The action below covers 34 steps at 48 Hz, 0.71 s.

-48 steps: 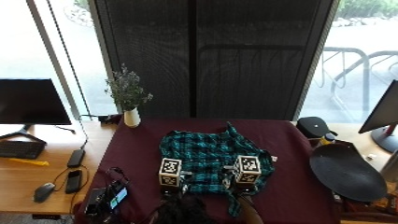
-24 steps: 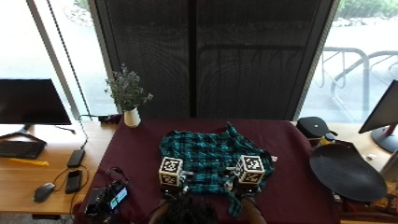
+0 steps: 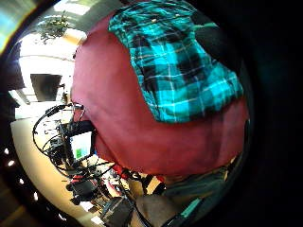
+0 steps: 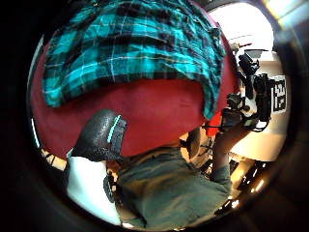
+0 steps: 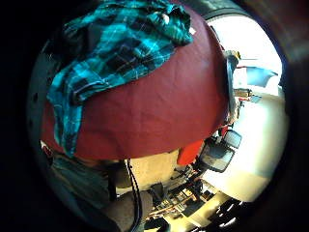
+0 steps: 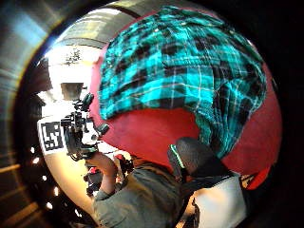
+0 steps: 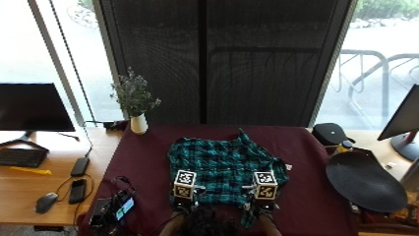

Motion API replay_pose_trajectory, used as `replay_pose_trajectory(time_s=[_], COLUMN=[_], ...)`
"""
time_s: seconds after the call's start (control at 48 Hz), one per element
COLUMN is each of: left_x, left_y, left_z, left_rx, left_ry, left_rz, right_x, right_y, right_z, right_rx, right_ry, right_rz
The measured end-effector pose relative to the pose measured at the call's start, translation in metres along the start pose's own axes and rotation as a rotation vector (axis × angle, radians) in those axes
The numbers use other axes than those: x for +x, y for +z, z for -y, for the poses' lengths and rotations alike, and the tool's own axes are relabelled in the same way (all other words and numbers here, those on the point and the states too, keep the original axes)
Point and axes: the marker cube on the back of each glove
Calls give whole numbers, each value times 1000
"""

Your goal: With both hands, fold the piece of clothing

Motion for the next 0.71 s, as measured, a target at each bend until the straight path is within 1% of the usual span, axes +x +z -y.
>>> replay_pose_trajectory(time_s=[0.083,0.208,0.25,0.312,0.354,0.437,0.5,0.604,0.645,0.708], left_x=[-5,-12,-15,-17,-17,-20,-20,-19,-18,-14], left_y=[18,31,33,24,27,49,51,48,43,36], left_z=[7,8,5,-8,-7,12,17,24,23,18], left_rx=[-15,-52,-66,-75,-59,15,90,229,243,224], left_ry=[-8,-8,-8,-18,-6,18,12,14,21,32], left_rz=[2,-8,-14,-19,-42,-46,-5,114,146,159], right_x=[3,1,-1,-2,-3,-3,-2,0,-1,-1], right_y=[22,37,39,43,43,44,42,39,36,33], right_z=[12,20,20,23,24,28,30,37,38,37], right_rx=[-45,-83,-89,-97,-94,-64,-21,99,134,160], right_ry=[-16,-38,-48,-48,-46,-41,-34,-1,-5,-6], right_rz=[-11,-17,-18,-8,10,30,4,-118,-162,-218])
